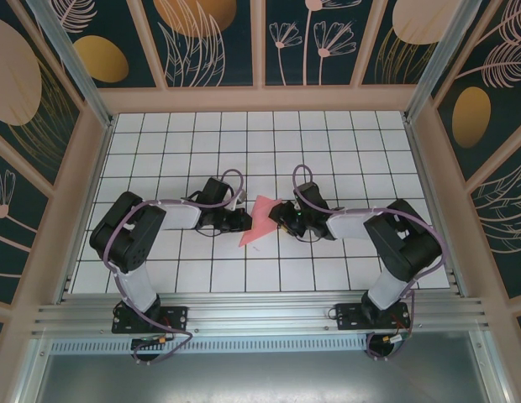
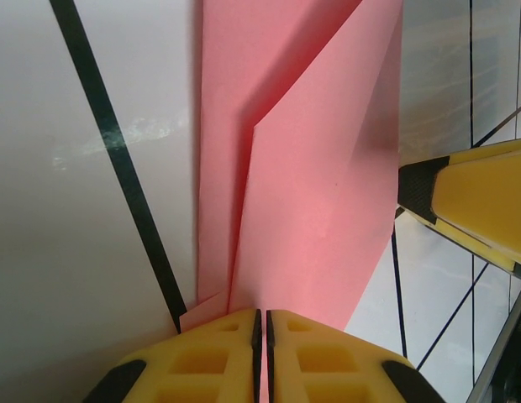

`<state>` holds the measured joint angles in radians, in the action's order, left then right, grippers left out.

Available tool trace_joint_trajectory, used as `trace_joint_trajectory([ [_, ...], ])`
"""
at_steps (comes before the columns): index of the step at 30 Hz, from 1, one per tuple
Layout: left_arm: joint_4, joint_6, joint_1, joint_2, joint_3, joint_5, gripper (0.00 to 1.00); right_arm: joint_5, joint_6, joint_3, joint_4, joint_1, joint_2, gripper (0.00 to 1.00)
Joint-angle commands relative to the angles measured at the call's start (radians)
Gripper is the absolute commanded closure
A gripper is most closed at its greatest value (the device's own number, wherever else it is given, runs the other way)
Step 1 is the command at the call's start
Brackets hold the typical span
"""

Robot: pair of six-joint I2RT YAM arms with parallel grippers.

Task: Fold a paper plane with a square sheet of paper (pick it up from the middle)
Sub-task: Turn over the paper at the center of the table.

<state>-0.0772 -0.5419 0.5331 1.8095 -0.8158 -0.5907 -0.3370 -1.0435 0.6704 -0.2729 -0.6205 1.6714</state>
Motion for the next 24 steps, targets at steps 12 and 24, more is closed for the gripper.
trace_joint_trajectory([
  [12,-0.027,-0.004,0.002,0.05,0.023,-0.016,0.89,-0.037,0.029,0.071,-0.088,-0.01,0.074,0.53],
  [24,-0.07,-0.045,0.003,0.039,0.045,-0.039,0.9,-0.09,0.11,0.141,-0.151,0.004,0.158,0.54],
])
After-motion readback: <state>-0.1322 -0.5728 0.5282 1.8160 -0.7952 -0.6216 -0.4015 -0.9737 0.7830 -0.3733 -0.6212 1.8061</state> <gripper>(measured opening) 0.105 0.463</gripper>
